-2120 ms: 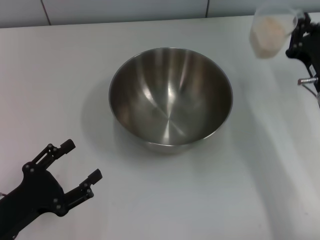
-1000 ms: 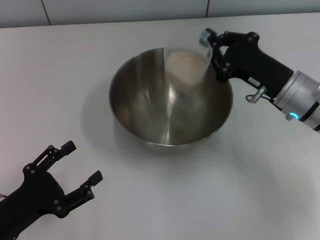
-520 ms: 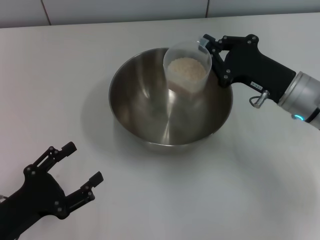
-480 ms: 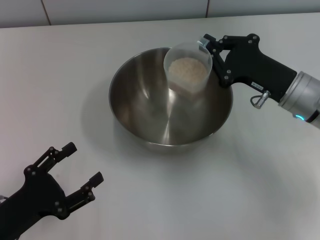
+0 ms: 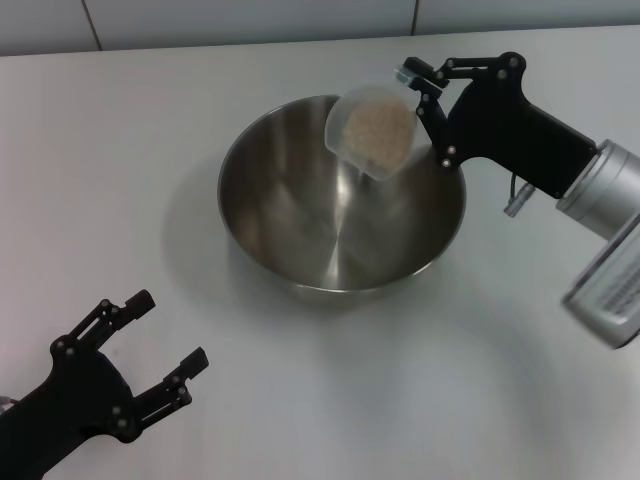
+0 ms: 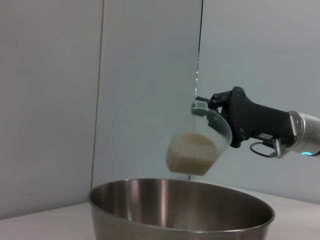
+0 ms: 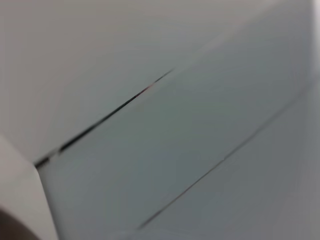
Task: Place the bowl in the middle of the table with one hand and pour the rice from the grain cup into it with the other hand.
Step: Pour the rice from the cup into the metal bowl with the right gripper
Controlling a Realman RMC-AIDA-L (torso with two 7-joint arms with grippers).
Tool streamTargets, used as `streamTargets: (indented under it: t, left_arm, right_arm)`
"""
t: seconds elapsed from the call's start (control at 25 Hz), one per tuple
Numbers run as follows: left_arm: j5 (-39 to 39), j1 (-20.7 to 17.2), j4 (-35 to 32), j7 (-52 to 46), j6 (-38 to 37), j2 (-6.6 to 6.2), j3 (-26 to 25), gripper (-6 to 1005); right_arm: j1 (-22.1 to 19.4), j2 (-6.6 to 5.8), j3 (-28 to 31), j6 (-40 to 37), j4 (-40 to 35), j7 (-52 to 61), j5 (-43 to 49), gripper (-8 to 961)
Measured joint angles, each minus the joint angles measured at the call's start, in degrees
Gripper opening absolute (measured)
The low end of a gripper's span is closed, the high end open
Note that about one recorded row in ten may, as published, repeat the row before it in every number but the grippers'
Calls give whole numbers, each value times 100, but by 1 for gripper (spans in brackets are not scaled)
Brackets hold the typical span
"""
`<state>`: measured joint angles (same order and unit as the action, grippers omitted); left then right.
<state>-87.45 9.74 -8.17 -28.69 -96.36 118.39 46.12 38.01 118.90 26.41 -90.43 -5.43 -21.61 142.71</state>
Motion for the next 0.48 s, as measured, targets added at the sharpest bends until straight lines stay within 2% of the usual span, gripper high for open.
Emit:
streamTargets:
  t: [0.04,0.08,0.12,0.28,0.36,0.48]
  left_arm:
    - [0,1,0,1,8,0,-1,868]
    - [0,0,0,1,14,-1,-4,868]
    - [0,-1,0,2,14,0,-4,868]
    - [0,-13,0,3,14,-1,-9,868]
    - [0,-16,0,4,14,-1,-15,868]
    - [0,-14,0,10,19,-1,-24,868]
  right_arm:
    - [-7,11,0,37,54,-382,-28,23]
    - [-45,17,-9,134,237,-1254,-102,23]
    - [-45,17,-9,134,237,-1254,-102,22]
    - [-112,27,-51,307,575,-2891,-119,20]
    - [-125,27,-53,328,614,-3141,-112,18]
    - [-157,32,-69,341,680,-4146,-75,19]
